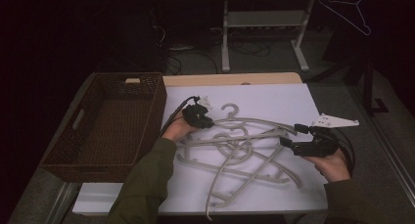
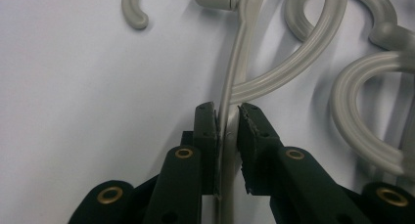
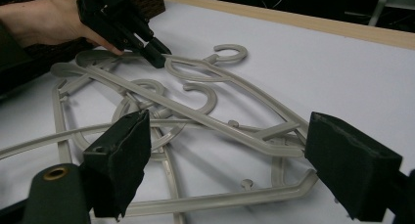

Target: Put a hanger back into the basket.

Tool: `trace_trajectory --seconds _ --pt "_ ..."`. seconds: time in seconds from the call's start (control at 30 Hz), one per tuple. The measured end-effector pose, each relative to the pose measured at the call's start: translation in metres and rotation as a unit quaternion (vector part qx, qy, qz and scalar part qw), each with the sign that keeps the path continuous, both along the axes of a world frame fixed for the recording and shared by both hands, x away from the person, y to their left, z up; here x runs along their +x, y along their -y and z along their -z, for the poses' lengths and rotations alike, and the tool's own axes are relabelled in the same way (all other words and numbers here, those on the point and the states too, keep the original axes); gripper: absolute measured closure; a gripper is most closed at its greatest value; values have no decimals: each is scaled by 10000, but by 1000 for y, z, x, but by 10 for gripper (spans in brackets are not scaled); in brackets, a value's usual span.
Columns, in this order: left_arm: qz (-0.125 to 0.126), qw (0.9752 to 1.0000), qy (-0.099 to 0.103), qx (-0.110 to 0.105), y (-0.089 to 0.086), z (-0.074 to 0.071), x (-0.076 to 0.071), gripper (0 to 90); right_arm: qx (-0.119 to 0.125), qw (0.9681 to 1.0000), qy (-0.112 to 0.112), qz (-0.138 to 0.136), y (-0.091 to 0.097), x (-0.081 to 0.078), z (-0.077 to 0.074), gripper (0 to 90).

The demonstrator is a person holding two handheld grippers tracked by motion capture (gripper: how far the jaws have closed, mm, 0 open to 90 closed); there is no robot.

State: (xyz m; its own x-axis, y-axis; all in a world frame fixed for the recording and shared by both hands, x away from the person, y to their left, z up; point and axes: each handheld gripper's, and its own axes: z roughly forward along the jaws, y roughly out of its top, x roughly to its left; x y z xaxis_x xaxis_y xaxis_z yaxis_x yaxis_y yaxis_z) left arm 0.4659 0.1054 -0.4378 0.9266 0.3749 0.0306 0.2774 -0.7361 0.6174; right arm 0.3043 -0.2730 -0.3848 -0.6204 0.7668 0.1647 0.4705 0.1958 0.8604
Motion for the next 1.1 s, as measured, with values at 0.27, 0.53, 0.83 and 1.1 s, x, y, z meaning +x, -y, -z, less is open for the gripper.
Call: trace_trajectory --seconds 0.27,0.53,0.83,1.1 --pt "78 9999 41 109 0 -2 -2 815 16 10000 -1 9 0 0 0 171" --pt "-60 9999 63 74 1 0 1 751 46 10000 -14 12 0 0 0 173" --pt "-69 9999 62 110 5 -1 1 800 37 10000 -10 -26 0 1 0 172" --pt "-105 9995 253 169 6 -7 -2 821 86 10000 -10 4 1 0 0 174"
